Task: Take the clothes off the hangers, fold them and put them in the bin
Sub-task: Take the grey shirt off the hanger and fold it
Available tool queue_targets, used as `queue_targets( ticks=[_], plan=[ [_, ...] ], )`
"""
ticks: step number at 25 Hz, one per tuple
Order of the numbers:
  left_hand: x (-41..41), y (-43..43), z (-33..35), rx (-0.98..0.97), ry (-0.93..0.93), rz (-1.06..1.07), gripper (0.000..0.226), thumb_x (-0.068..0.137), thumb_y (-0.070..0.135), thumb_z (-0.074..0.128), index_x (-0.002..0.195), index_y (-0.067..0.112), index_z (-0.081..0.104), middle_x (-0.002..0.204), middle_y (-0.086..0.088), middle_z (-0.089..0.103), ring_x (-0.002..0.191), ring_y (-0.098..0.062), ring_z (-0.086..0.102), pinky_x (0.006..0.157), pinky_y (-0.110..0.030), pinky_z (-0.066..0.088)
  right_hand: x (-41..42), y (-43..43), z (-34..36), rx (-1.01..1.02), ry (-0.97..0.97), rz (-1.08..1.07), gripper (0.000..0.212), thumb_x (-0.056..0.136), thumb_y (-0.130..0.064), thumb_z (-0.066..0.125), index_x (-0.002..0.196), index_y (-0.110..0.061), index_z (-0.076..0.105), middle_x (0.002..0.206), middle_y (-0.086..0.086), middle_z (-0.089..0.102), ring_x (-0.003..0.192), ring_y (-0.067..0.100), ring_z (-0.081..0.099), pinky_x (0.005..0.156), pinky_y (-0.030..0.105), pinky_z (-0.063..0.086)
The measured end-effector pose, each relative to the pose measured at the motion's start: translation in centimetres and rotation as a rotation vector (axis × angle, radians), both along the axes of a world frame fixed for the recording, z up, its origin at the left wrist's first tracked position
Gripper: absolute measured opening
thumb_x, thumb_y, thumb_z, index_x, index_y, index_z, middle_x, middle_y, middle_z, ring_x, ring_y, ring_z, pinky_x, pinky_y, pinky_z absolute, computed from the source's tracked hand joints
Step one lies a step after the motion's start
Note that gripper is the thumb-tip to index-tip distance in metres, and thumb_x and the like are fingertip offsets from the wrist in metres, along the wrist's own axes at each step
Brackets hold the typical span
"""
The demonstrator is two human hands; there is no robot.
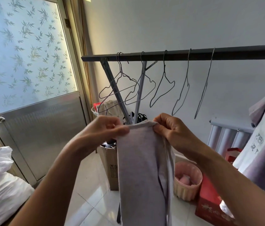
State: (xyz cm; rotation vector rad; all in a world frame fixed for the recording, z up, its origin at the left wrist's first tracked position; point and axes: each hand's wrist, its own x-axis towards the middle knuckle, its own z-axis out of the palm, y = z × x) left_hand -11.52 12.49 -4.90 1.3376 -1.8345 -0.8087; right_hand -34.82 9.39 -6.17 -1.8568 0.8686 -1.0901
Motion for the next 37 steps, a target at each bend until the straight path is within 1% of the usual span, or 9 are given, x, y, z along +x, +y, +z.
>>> queue_targets(
  ticks=[3,6,8,12,15,19,23,29,37],
  plan=[
    [-0.4,0.1,1.8,-0.054,0.123,0.041,0.044,0.072,0.036,0.073,0.095,0.001,0.058,0.087,0.004,0.072,0.084,-0.009,0.07,0.076,-0.028,0.054,0.1,-0.1,0.0,-0.001,-0.045,0.003,0.017,0.095,-0.01,0.057,0.081,-0.018,0.063,0.066,-0.008,0.055,0.06,0.0,0.048,0.056,0.01,0.038],
    [-2.6,0.0,2.0,-0.086,-0.005,0.009,0.069,0.063,0.049,0.081,0.122,0.026,0.053,0.111,0.009,0.067,0.103,-0.002,0.065,0.087,-0.025,0.053,0.7,0.1,0.3,0.005,-0.074,0.07,0.012,0.095,-0.011,0.058,0.085,-0.014,0.065,0.074,-0.004,0.064,0.069,0.001,0.057,0.062,0.013,0.044],
    [-3.7,-0.6,1.3,-0.151,-0.131,-0.016,0.059,0.063,0.053,0.083,0.114,0.032,0.061,0.099,0.006,0.069,0.096,-0.005,0.066,0.085,-0.029,0.054,1.0,0.3,0.6,-0.001,-0.098,0.092,0.01,0.095,-0.011,0.058,0.087,-0.01,0.065,0.075,-0.001,0.064,0.07,0.003,0.058,0.063,0.014,0.045],
    [-4.5,-1.6,1.3,-0.205,-0.089,-0.024,0.022,0.084,0.033,0.073,0.092,0.013,0.072,0.086,-0.017,0.067,0.074,-0.01,0.056,0.07,-0.04,0.048,1.1,0.2,0.8,-0.07,-0.093,0.017,0.013,0.094,-0.008,0.059,0.084,-0.017,0.063,0.074,-0.004,0.065,0.068,0.0,0.059,0.061,0.015,0.046],
    [-4.7,-2.0,1.9,-0.283,-0.155,-0.001,0.017,0.089,0.029,0.069,0.085,0.012,0.072,0.082,-0.016,0.066,0.072,-0.008,0.054,0.073,-0.042,0.049,1.0,-0.1,0.2,-0.1,-0.006,-0.06,0.012,0.085,-0.008,0.062,0.088,-0.019,0.06,0.082,0.007,0.067,0.071,0.01,0.058,0.064,0.026,0.05],
    [-5.1,-2.4,2.7,-0.348,-0.284,0.008,0.013,0.086,0.037,0.068,0.087,0.025,0.073,0.081,0.0,0.07,0.081,-0.015,0.065,0.08,-0.042,0.052,1.2,-0.2,-0.9,-0.055,0.088,-0.068,0.009,0.081,-0.019,0.064,0.087,-0.015,0.059,0.075,0.0,0.06,0.069,0.011,0.052,0.063,0.031,0.047],
    [-4.4,-2.3,3.5,-0.351,-0.241,-0.008,0.017,0.083,0.043,0.067,0.084,0.026,0.071,0.079,-0.004,0.069,0.077,-0.014,0.061,0.082,-0.045,0.051,0.6,-1.0,-2.5,0.032,0.095,0.006,0.032,0.073,-0.024,0.062,0.095,-0.001,0.066,0.093,0.024,0.068,0.081,0.03,0.065,0.075,0.051,0.054],
    [-2.0,-2.0,4.1,-0.488,-0.32,0.115,0.015,0.093,0.035,0.06,0.081,0.028,0.065,0.072,0.011,0.063,0.069,-0.001,0.055,0.07,-0.03,0.047,-0.6,-1.1,-3.3,0.091,-0.142,0.007,0.023,0.097,-0.017,0.055,0.076,-0.008,0.059,0.066,-0.002,0.053,0.062,0.006,0.047,0.056,0.019,0.039],
    [-2.2,-0.5,5.5,-0.332,-0.156,0.023,0.021,0.083,0.033,0.07,0.092,0.015,0.077,0.075,-0.006,0.071,0.062,-0.002,0.058,0.057,-0.017,0.046,-0.4,-2.4,-0.7,0.032,-0.218,-0.098,0.037,0.099,-0.026,0.051,0.064,-0.017,0.046,0.062,0.0,0.038,0.058,0.011,0.035,0.051,0.021,0.029]
  ],
)
